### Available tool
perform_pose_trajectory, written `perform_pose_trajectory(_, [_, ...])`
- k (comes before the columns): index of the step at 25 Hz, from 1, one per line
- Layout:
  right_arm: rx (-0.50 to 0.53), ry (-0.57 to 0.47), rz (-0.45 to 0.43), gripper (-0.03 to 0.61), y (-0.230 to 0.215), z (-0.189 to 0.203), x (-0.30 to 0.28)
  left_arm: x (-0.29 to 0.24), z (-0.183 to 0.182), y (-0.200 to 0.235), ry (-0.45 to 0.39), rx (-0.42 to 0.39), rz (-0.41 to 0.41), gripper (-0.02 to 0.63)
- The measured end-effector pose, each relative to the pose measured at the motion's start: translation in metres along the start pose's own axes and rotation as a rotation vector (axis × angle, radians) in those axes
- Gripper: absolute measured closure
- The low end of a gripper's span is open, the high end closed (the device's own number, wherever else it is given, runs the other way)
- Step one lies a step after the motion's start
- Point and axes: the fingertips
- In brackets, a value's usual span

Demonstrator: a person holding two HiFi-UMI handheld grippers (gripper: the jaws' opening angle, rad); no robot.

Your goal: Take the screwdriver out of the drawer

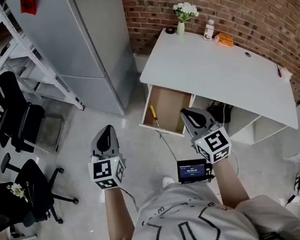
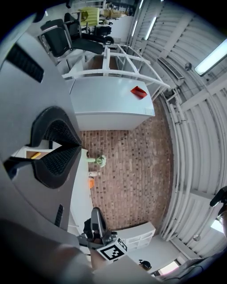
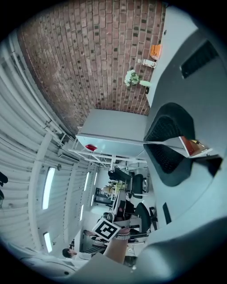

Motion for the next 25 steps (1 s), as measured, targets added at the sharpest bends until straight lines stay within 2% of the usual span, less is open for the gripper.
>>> perform_pose_trajectory(11, [-0.034, 0.055, -0.055, 0.551, -0.032, 0.026, -0.035, -0.037, 0.031, 0.011, 0.078, 0.042, -0.054, 0.603])
perform_pose_trajectory(20, [-0.062, 0.088, -0.047, 0.551, -0.046, 0.036, -0.081, -0.082, 0.041, 0.043, 0.096, 0.044, -0.057, 0.603])
perform_pose_trajectory(25, [-0.103, 0.127, -0.021, 0.551, -0.059, 0.047, -0.113, -0.114, 0.060, 0.067, 0.145, 0.055, -0.053, 0.603])
Point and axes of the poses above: the fingertips, and each gripper's own axes: x backward along the fingers, y to its left, z out of its underside, and after that the axes turned 15 degrees about -z, right-handed
